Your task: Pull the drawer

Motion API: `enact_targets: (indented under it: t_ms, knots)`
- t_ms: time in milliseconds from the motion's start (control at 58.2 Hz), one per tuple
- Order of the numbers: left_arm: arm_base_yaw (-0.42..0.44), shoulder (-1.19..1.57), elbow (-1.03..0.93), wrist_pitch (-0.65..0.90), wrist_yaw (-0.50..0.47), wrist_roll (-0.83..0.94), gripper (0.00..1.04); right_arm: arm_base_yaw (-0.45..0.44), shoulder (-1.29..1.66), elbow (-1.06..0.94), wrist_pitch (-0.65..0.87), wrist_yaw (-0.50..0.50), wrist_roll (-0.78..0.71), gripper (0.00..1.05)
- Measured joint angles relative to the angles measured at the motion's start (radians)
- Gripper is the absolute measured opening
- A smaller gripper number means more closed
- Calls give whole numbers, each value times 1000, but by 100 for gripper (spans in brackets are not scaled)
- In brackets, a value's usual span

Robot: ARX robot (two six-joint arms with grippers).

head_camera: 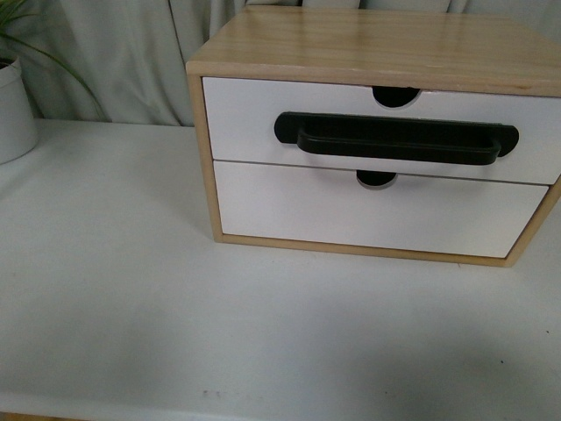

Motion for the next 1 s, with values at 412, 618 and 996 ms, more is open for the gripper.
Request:
enact_targets:
  t_ms: [412, 618, 996]
  knots:
    - [0, 0, 0, 0, 0, 0, 98, 0, 0, 0, 0, 0, 0, 96]
    - [0, 0, 0, 0, 0, 0, 98, 0, 0, 0, 0, 0, 0, 96]
    - [0, 0, 0, 0, 0, 0, 98, 0, 0, 0, 0, 0, 0, 96]
